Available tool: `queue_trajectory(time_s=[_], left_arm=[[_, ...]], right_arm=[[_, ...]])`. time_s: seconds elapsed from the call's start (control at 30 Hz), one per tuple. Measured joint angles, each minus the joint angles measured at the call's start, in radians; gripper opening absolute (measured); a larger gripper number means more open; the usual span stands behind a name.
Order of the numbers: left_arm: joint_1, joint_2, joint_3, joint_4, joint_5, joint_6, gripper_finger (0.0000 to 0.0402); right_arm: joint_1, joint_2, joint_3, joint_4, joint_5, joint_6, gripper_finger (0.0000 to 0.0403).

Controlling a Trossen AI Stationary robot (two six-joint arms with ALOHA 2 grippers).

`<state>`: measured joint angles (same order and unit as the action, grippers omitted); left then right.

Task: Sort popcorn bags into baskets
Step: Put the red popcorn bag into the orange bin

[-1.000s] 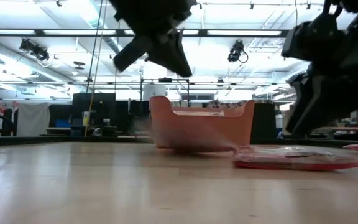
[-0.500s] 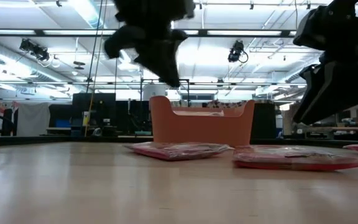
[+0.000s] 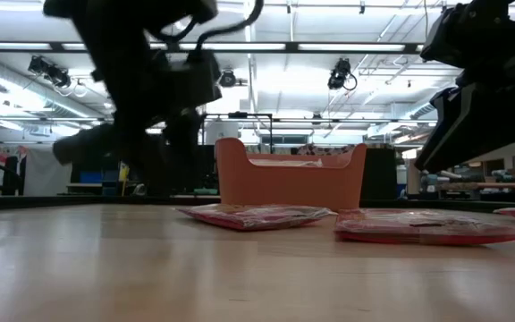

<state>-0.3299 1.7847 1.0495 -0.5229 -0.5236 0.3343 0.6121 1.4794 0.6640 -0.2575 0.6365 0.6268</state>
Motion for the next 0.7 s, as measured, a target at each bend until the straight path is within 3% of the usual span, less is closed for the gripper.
queue_trajectory(time_s=[0.23,0.47,0.7], left_arm=[[0.001,0.000,-0.106,0.128,-0.082,0.072,0.0172],[0.028,0.004,-0.181,0.264,-0.089,0.131,0.0157],[0.063,0.046,-0.191,0.319,-0.132,0.134,0.0100]], right_arm=[[-0.001,0.000,0.000,0.010,0.003,-0.001,0.0149],[-0.001,0.000,0.000,0.011,0.002,-0.001,0.0149],[-0.001,0.000,0.000,0.022,0.001,-0.001,0.0149]])
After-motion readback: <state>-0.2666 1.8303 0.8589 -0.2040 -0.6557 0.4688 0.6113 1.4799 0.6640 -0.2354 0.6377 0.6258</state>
